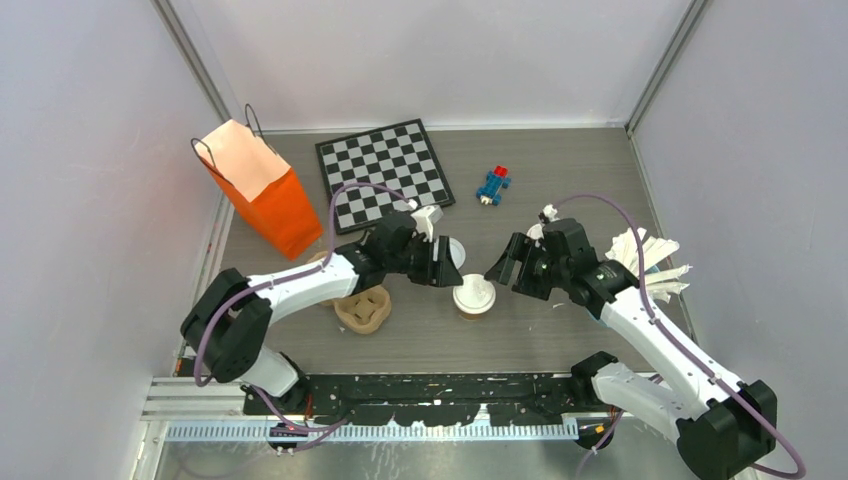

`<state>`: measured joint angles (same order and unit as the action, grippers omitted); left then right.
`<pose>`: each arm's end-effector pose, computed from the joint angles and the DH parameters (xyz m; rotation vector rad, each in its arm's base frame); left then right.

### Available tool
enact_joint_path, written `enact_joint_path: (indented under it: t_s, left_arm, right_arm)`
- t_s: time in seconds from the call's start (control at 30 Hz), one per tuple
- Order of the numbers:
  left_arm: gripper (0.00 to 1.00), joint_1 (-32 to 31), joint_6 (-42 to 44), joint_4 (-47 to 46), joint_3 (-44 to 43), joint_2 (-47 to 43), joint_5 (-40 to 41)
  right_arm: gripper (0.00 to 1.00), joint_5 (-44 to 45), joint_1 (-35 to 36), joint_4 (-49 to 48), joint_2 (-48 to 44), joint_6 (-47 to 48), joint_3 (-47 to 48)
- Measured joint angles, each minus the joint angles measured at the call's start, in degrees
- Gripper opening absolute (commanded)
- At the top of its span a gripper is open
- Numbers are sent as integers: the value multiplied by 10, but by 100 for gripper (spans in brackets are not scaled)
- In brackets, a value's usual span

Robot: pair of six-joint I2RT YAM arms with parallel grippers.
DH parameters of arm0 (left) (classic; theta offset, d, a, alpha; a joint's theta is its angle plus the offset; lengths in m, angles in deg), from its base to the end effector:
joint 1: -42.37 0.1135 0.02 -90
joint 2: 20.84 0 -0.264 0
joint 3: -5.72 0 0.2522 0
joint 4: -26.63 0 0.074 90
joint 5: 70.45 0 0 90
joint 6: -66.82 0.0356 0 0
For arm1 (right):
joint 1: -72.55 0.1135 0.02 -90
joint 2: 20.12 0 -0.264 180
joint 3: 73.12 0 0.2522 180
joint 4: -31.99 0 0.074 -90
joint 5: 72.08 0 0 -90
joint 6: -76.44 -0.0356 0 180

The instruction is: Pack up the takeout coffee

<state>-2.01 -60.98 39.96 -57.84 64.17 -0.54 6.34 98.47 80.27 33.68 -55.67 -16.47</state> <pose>0.2202 -0.2326 0.2230 0.3575 2.3685 -1.1383 0.1699 0.0905 0.2615 0.2485 2.4827 0.7811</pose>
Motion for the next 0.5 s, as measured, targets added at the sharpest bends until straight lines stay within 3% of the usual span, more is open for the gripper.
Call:
enact_joint_path:
  t_s: [0.33, 0.5]
  left_arm:
    - [52, 0, -2, -21, 0, 41, -36]
    - [49, 0, -12, -41, 1, 54, -45]
  right_arm:
    - [62, -47, 10, -83, -12, -56, -85]
    - [50, -65, 10, -136, -4, -70, -124]
